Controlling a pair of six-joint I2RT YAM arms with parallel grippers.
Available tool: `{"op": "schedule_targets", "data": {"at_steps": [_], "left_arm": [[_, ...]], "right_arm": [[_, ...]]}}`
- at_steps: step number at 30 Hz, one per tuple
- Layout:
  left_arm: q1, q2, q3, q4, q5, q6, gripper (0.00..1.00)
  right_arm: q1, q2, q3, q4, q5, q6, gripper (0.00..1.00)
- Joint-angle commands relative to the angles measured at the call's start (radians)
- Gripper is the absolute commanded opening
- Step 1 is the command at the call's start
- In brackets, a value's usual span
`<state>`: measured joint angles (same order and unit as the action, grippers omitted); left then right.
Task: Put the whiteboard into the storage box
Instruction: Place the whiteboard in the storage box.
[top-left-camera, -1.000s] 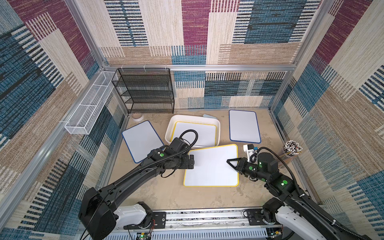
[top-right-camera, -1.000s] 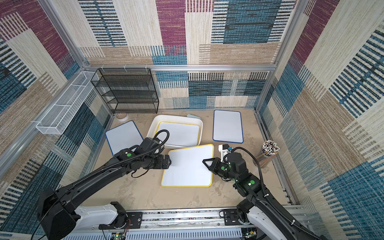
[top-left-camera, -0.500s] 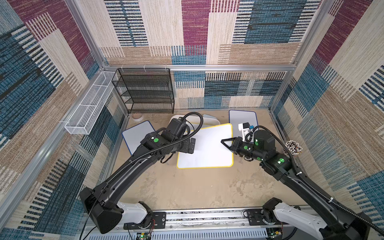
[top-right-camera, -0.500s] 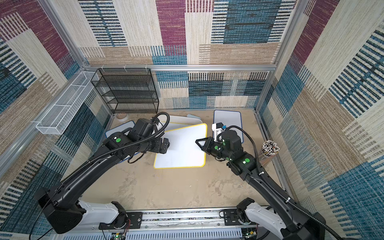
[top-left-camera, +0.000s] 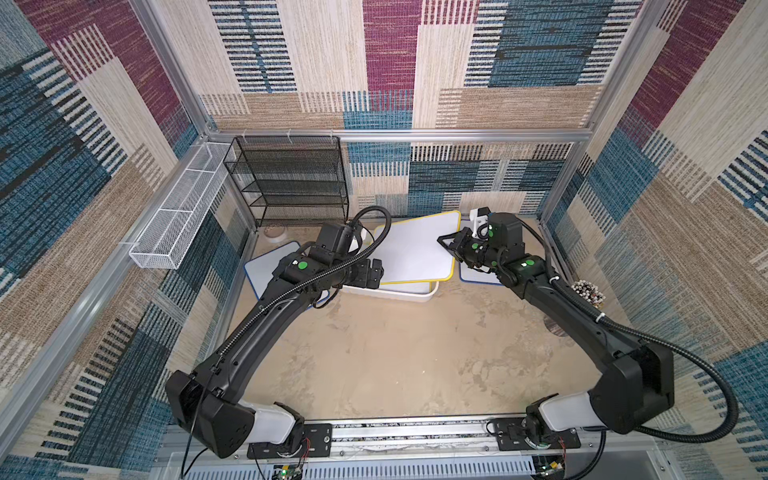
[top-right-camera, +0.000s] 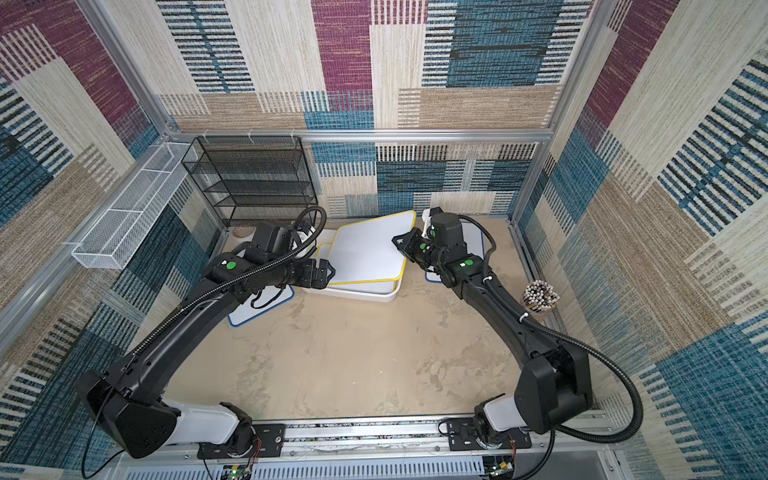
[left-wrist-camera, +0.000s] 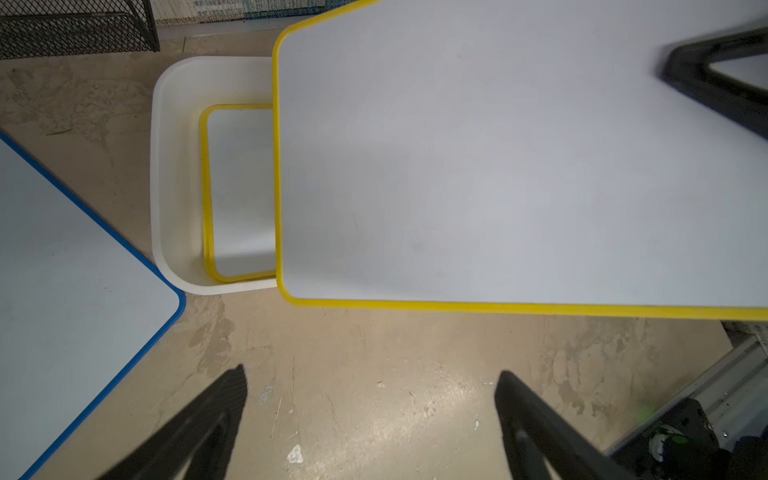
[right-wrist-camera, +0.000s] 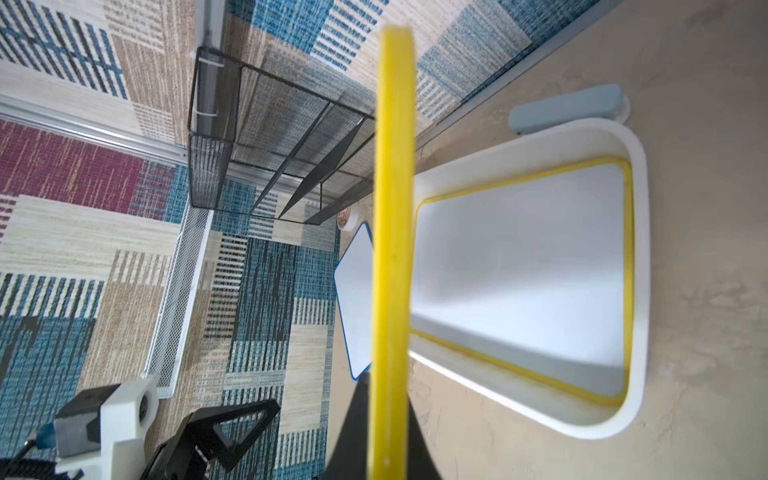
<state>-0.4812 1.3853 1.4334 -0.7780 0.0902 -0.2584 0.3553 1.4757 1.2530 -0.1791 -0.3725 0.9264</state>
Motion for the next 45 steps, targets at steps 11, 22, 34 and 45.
{"op": "schedule_targets", "data": {"at_steps": [11,22,34,45], "left_arm": [[0.178,0.044,-0.087,0.103,0.159,0.038,0.94],[0.243,0.083,-0.086,0.105,0.185,0.019,0.93],[0.277,0.094,-0.088,0.109,0.22,0.002,0.91],[0.282,0.086,-0.094,0.113,0.222,-0.002,0.91]], "right_arm": [[-0.029,0.317,0.225,0.165,-0.093,-0.016,0.03],[-0.029,0.458,0.245,0.261,-0.146,0.038,0.02],[-0.012,0.396,0.096,0.353,-0.124,0.062,0.01],[0.012,0.365,0.01,0.418,-0.102,0.088,0.01]]}}
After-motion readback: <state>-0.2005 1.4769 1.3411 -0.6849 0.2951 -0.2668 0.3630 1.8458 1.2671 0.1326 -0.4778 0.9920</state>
